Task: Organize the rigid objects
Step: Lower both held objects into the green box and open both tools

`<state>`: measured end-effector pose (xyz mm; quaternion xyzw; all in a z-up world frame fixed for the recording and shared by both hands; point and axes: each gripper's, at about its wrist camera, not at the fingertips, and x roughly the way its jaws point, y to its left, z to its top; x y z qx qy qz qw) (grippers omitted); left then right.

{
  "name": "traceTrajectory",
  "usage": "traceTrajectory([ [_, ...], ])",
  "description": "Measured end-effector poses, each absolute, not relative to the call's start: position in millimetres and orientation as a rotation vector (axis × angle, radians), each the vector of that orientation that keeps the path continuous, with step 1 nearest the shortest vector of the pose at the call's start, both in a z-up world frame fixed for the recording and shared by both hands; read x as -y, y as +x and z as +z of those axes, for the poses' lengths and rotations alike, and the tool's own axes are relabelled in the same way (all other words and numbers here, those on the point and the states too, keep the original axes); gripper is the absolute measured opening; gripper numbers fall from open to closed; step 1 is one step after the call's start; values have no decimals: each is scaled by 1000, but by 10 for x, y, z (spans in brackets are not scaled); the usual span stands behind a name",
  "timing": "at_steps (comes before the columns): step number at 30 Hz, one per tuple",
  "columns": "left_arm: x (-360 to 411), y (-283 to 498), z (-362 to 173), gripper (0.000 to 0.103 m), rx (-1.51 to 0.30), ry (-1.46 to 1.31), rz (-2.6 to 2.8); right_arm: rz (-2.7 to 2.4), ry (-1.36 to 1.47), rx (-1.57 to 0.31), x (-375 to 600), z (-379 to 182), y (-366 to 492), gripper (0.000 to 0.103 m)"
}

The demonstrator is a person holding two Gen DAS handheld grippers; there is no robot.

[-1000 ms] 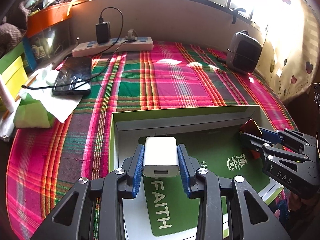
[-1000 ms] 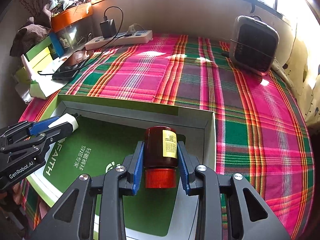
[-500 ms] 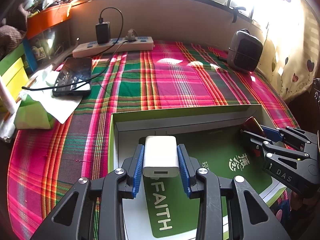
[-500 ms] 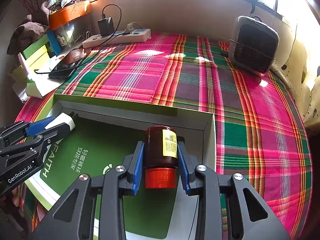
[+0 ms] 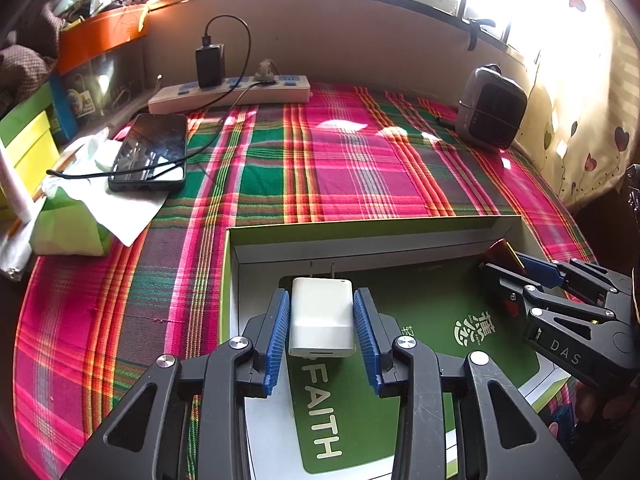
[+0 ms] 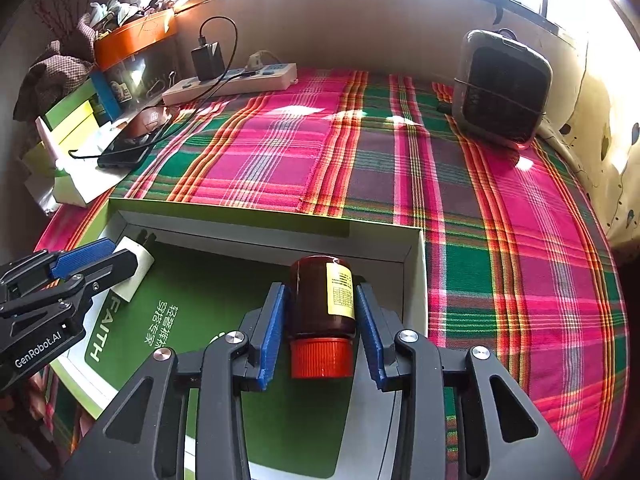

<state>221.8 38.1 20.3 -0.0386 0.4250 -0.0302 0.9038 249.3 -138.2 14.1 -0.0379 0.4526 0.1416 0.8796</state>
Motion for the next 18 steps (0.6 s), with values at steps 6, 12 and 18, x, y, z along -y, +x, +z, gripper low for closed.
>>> traceTrajectory([
  [6, -363, 2161, 249, 33, -874, -76, -73, 303, -72, -935, 1378, 171, 2441, 49],
  [12, -316, 2066, 285, 33, -879, -62, -65, 310, -58, -915, 1401, 245, 2327, 49],
  [18, -257, 1881, 362, 33, -866, -55, -73, 315, -37, -897, 1450, 323, 2141, 49],
])
